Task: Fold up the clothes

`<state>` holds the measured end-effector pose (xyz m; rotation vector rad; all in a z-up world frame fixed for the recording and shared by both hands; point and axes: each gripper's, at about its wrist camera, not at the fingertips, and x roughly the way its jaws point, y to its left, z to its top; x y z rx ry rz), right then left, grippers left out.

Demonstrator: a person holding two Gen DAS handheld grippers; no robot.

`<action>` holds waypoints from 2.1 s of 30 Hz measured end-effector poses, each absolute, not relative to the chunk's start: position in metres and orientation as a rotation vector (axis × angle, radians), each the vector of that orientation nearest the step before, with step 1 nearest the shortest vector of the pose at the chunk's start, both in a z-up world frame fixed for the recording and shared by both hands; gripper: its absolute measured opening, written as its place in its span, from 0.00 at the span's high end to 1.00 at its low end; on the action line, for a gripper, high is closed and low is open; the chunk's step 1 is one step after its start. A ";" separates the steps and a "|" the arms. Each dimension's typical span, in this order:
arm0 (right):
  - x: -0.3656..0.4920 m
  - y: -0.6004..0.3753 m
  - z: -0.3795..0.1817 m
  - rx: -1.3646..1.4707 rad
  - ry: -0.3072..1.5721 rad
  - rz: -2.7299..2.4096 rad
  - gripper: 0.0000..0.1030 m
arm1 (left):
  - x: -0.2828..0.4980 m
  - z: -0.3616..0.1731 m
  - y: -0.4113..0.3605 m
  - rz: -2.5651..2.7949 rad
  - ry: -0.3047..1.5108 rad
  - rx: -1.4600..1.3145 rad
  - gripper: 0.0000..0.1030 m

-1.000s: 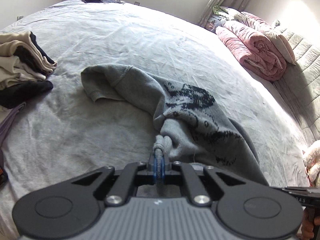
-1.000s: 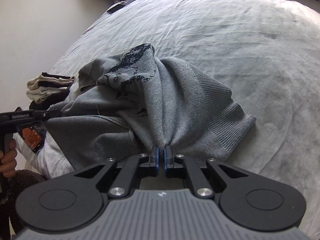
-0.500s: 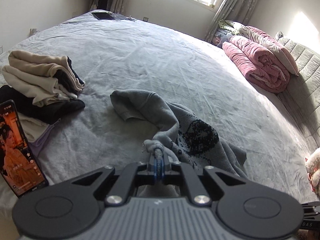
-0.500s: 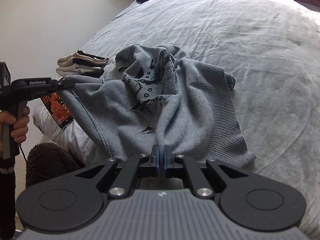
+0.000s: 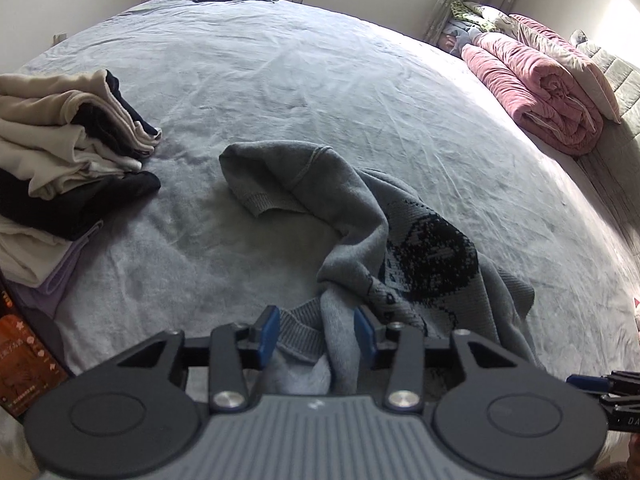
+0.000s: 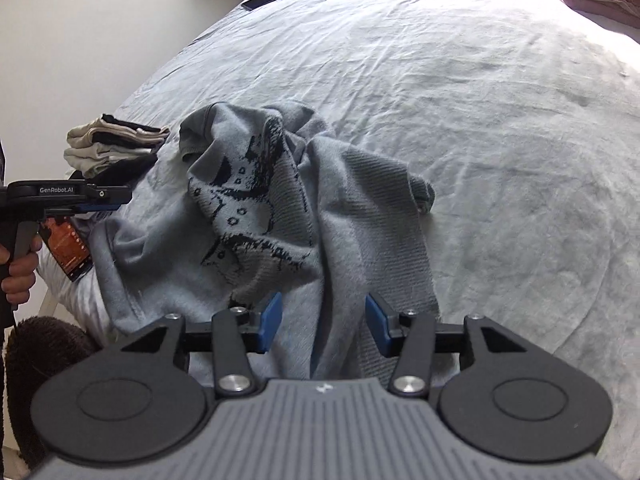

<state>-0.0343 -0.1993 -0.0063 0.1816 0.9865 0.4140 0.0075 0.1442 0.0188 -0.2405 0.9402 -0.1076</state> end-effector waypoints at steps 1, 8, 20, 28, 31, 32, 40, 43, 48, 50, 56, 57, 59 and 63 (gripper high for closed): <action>-0.027 -0.200 -0.007 0.191 0.987 0.410 0.51 | 0.015 0.017 0.144 -0.104 0.942 -0.246 0.57; 0.033 -0.199 -0.014 0.226 0.973 0.384 0.51 | 0.070 0.008 0.140 -0.069 0.948 -0.271 0.53; 0.125 -0.178 -0.044 0.286 0.997 0.424 0.51 | 0.143 -0.018 0.133 0.013 0.964 -0.269 0.52; 0.163 -0.161 -0.071 0.347 1.015 0.446 0.69 | 0.166 -0.031 0.138 0.094 0.913 -0.298 0.54; 0.165 -0.157 -0.075 0.365 1.003 0.455 0.91 | 0.173 -0.035 0.139 0.106 0.886 -0.339 0.67; 0.165 -0.157 -0.076 0.368 1.001 0.457 0.92 | 0.175 -0.037 0.137 0.110 0.877 -0.346 0.71; 0.150 -0.180 -0.043 0.366 0.904 0.429 0.94 | 0.177 -0.010 0.109 0.064 0.771 -0.311 0.92; 0.141 -0.198 -0.023 0.343 0.862 0.394 0.94 | 0.183 0.012 0.087 0.016 0.731 -0.293 0.93; 0.122 -0.233 0.012 0.302 0.790 0.322 0.94 | 0.191 0.049 0.033 -0.081 0.661 -0.238 0.96; 0.115 -0.251 0.024 0.297 0.760 0.291 0.94 | 0.195 0.057 0.011 -0.119 0.653 -0.225 0.96; 0.089 -0.304 0.043 0.280 0.694 0.176 0.94 | 0.198 0.063 -0.058 -0.232 0.662 -0.206 0.97; 0.085 -0.314 0.044 0.283 0.690 0.156 0.94 | 0.197 0.063 -0.068 -0.251 0.667 -0.208 0.97; 0.075 -0.334 0.045 0.288 0.685 0.118 0.94 | 0.194 0.063 -0.092 -0.292 0.671 -0.204 0.97; 0.048 -0.366 0.043 0.272 0.680 0.041 0.94 | 0.180 0.066 -0.141 -0.385 0.675 -0.197 0.97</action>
